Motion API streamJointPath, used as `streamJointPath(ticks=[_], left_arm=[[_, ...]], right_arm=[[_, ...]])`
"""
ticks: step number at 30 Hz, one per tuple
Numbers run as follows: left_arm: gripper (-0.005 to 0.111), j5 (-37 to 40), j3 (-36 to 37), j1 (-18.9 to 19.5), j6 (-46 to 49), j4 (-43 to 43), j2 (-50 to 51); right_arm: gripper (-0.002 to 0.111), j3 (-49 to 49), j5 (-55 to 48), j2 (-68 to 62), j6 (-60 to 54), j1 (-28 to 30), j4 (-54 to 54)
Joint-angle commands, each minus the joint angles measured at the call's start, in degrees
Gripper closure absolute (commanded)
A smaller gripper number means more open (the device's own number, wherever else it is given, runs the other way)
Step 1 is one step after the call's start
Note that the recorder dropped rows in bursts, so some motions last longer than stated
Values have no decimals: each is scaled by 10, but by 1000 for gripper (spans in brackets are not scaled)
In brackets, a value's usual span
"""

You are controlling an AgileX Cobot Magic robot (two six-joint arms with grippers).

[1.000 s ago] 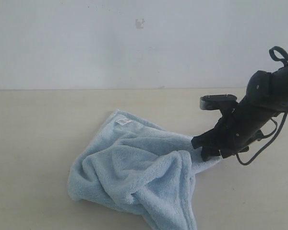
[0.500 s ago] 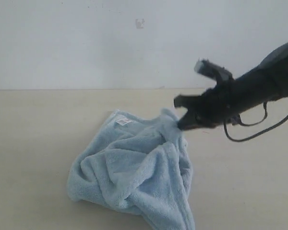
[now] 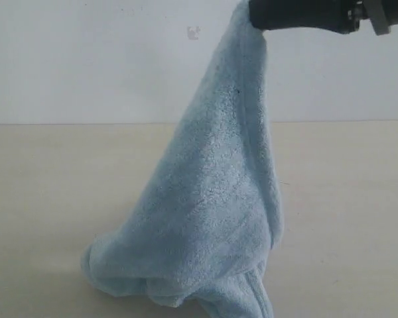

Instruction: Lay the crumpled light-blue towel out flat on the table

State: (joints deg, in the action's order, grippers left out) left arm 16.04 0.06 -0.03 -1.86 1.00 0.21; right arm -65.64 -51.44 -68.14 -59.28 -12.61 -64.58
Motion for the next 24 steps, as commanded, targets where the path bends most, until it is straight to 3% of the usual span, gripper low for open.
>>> streamJointPath(ticks=[1,4,12,17,19,24], left_arm=[[103,-2,-1,-6,0,0,-2],[103,-2,-1,-6,0,0,-2],[103,-2,-1,-6,0,0,-2],[103,-2,-1,-6,0,0,-2],[103,-2,-1,-6,0,0,-2],[103,-2,-1,-6,0,0,-2]], right_arm=[[108,46,16,-18,24,-18,-13],[108,75,-1,-48,0,-83,-20],[108,90,48,-163,-51,-342,-28],[108,90,104,-223,-45,-419,-4],[101,90,104,-237,-33,-422,8],[63,90,110,-245,-8,-422,15]])
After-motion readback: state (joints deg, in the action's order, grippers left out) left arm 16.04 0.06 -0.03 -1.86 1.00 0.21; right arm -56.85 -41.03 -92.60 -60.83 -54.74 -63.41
